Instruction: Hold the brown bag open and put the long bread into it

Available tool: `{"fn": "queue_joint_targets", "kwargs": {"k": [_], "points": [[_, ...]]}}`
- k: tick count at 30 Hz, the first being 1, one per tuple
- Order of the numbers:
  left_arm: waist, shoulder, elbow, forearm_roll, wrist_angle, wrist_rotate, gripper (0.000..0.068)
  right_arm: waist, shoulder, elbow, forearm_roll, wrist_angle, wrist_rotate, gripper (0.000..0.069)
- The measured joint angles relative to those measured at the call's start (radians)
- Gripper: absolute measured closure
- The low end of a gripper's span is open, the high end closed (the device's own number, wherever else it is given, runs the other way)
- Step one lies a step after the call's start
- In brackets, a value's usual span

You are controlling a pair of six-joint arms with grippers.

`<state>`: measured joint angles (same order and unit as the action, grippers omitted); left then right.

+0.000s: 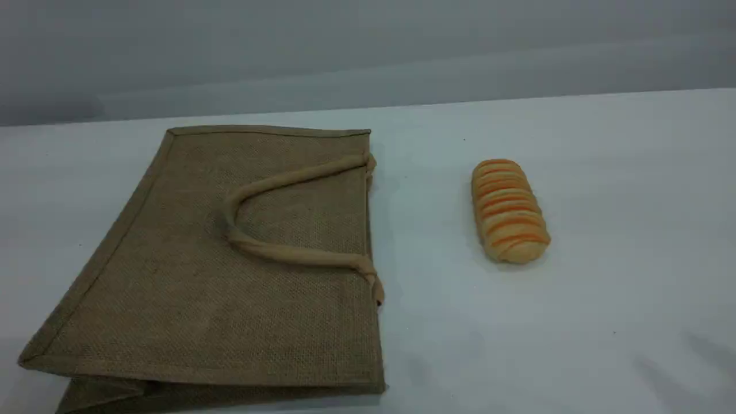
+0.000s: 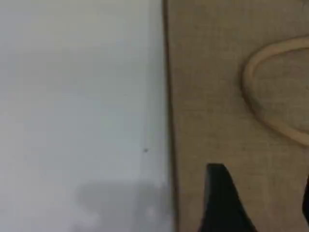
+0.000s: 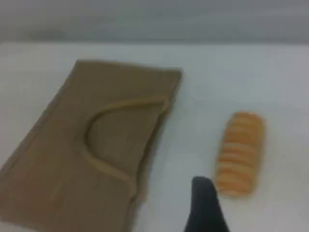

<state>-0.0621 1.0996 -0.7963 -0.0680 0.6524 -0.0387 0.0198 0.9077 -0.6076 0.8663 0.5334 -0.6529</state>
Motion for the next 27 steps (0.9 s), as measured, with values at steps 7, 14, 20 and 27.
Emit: {"fn": "queue_joint_targets", "kwargs": {"k": [7, 14, 20, 27], "points": [[0.000, 0.359, -0.118, -0.153, -0.064, 0.083, 0.0319, 0.001, 0.320, -0.108, 0.275, 0.008, -0.240, 0.0281], [-0.021, 0.611, -0.245, -0.334, -0.073, 0.227, 0.0319, 0.001, 0.535, -0.192, 0.402, 0.012, -0.349, 0.0281], [-0.023, 0.782, -0.337, -0.402, -0.095, 0.269, 0.0319, 0.001, 0.629, -0.211, 0.466, 0.014, -0.414, 0.0281], [-0.071, 0.952, -0.443, -0.430, -0.093, 0.269, 0.0319, 0.001, 0.642, -0.211, 0.496, 0.017, -0.458, 0.0281]]}}
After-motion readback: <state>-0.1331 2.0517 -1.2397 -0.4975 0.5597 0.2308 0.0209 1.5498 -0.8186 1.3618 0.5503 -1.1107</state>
